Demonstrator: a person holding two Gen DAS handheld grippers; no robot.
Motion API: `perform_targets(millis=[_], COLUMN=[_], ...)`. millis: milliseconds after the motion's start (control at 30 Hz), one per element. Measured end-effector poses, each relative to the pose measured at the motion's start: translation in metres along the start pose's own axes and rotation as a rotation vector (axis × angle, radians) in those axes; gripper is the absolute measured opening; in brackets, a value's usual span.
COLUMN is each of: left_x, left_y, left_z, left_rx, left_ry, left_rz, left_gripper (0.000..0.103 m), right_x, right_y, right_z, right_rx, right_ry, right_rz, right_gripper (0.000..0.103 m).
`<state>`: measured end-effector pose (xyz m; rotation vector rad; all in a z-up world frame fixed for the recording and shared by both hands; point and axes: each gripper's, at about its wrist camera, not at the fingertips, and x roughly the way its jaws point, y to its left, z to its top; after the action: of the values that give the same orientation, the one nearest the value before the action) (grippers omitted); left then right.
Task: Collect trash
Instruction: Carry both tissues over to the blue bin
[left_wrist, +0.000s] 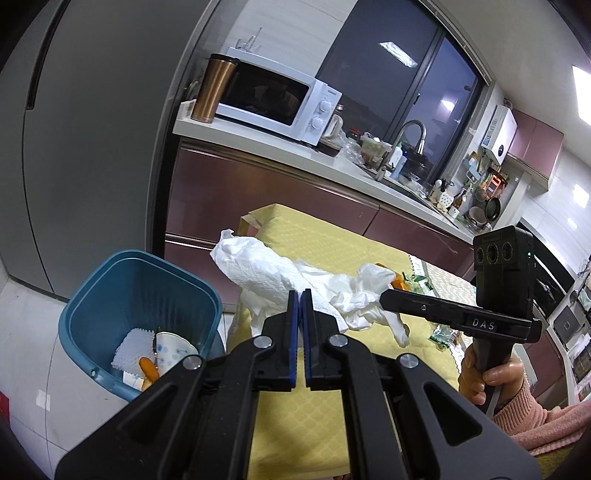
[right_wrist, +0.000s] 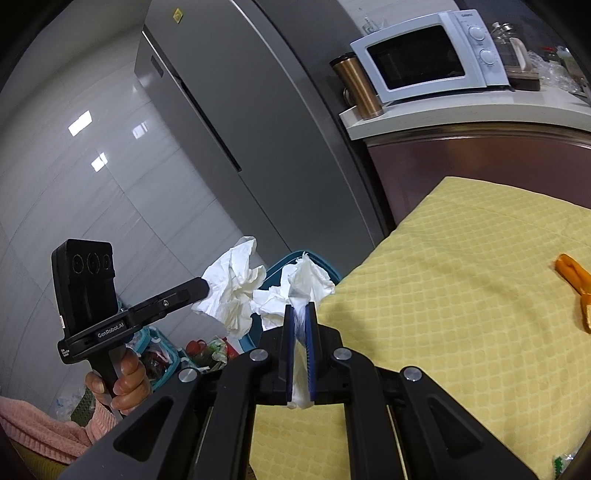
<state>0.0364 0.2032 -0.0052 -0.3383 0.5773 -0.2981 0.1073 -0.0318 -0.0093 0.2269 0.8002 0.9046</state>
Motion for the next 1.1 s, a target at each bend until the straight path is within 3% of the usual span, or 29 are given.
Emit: perform_targets(millis=[433, 1100], left_x=[-0.015, -0.004], left_y=[0.024, 0.06], left_z=[0.001, -0.001], left_rx=[-0.039, -0.095], left_ry=[-0.018, 0.001], left_rz=[0.062, 0.131], left_gripper=[0.003, 0.003], right_x=[0.028, 0.069], right_y=[0.013, 0.028], right_z=[0.006, 0.014], right_rx=[-0.028, -0.058], right_ry=[0.045, 0.11], right_rz=[0.025, 0.035], right_gripper=[0.005, 0.005])
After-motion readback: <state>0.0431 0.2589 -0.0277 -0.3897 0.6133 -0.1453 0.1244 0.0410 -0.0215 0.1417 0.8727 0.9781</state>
